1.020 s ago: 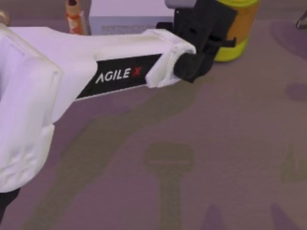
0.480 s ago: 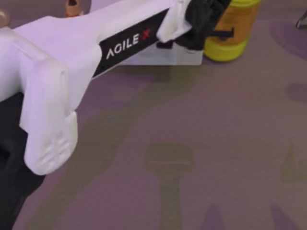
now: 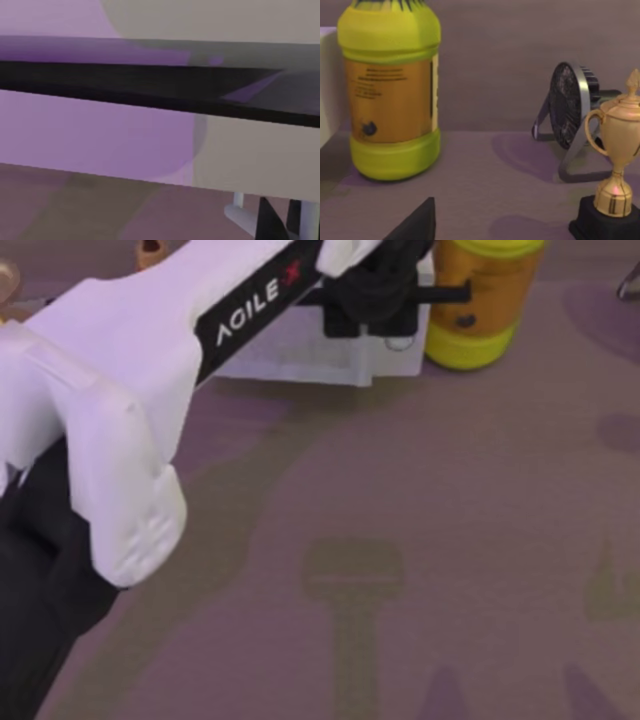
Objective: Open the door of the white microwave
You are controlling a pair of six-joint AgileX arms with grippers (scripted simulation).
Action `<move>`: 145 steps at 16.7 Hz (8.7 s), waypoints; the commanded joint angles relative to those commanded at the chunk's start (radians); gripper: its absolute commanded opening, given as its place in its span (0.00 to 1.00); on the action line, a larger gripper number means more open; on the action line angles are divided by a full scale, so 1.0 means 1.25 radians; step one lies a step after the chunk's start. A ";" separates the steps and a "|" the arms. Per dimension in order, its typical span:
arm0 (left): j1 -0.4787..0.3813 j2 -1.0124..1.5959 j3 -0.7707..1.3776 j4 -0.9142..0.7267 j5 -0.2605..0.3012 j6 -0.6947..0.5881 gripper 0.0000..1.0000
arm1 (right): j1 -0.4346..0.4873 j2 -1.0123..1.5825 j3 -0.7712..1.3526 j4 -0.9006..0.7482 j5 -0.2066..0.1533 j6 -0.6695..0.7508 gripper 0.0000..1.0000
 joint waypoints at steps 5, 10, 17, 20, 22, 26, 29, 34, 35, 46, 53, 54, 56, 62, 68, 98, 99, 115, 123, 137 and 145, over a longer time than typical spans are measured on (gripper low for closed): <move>0.001 0.001 0.004 -0.004 0.002 -0.001 0.00 | 0.000 0.000 0.000 0.000 0.000 0.000 1.00; 0.001 0.001 0.004 -0.004 0.002 -0.001 0.00 | 0.000 0.000 0.000 0.000 0.000 0.000 1.00; 0.001 0.001 0.004 -0.004 0.002 -0.001 0.00 | 0.000 0.000 0.000 0.000 0.000 0.000 1.00; 0.001 0.001 0.004 -0.004 0.002 -0.001 0.00 | 0.000 0.000 0.000 0.000 0.000 0.000 1.00; 0.001 0.001 0.004 -0.004 0.002 -0.001 0.00 | 0.000 0.000 0.000 0.000 0.000 0.000 1.00; 0.001 0.001 0.004 -0.004 0.002 -0.001 0.00 | 0.000 0.000 0.000 0.000 0.000 0.000 1.00; -0.005 -0.007 -0.010 0.008 0.005 0.002 0.00 | 0.000 0.000 0.000 0.000 0.000 0.000 1.00; 0.003 -0.089 -0.164 0.085 0.021 0.045 0.00 | 0.000 0.000 0.000 0.000 0.000 0.000 1.00; 0.003 -0.105 -0.194 0.100 0.024 0.054 0.00 | 0.000 0.000 0.000 0.000 0.000 0.000 1.00; 0.003 -0.128 -0.232 0.124 0.031 0.068 0.00 | 0.000 0.000 0.000 0.000 0.000 0.000 1.00; 0.003 -0.128 -0.232 0.124 0.031 0.068 0.00 | 0.000 0.000 0.000 0.000 0.000 0.000 1.00; 0.003 -0.128 -0.232 0.124 0.031 0.068 0.00 | 0.000 0.000 0.000 0.000 0.000 0.000 1.00; 0.003 -0.128 -0.232 0.124 0.031 0.068 0.00 | 0.000 0.000 0.000 0.000 0.000 0.000 1.00; 0.003 -0.128 -0.232 0.124 0.031 0.068 0.00 | 0.000 0.000 0.000 0.000 0.000 0.000 1.00; 0.007 -0.184 -0.329 0.174 0.050 0.107 0.00 | 0.000 0.000 0.000 0.000 0.000 0.000 1.00; 0.004 -0.226 -0.404 0.217 0.072 0.143 0.00 | 0.000 0.000 0.000 0.000 0.000 0.000 1.00; 0.006 -0.234 -0.415 0.223 0.074 0.150 0.00 | 0.000 0.000 0.000 0.000 0.000 0.000 1.00; 0.019 -0.308 -0.534 0.282 0.108 0.225 0.00 | 0.000 0.000 0.000 0.000 0.000 0.000 1.00; 0.019 -0.308 -0.534 0.282 0.108 0.225 0.00 | 0.000 0.000 0.000 0.000 0.000 0.000 1.00; 0.031 -0.367 -0.623 0.325 0.145 0.290 0.00 | 0.000 0.000 0.000 0.000 0.000 0.000 1.00; 0.035 -0.381 -0.647 0.335 0.155 0.311 0.00 | 0.000 0.000 0.000 0.000 0.000 0.000 1.00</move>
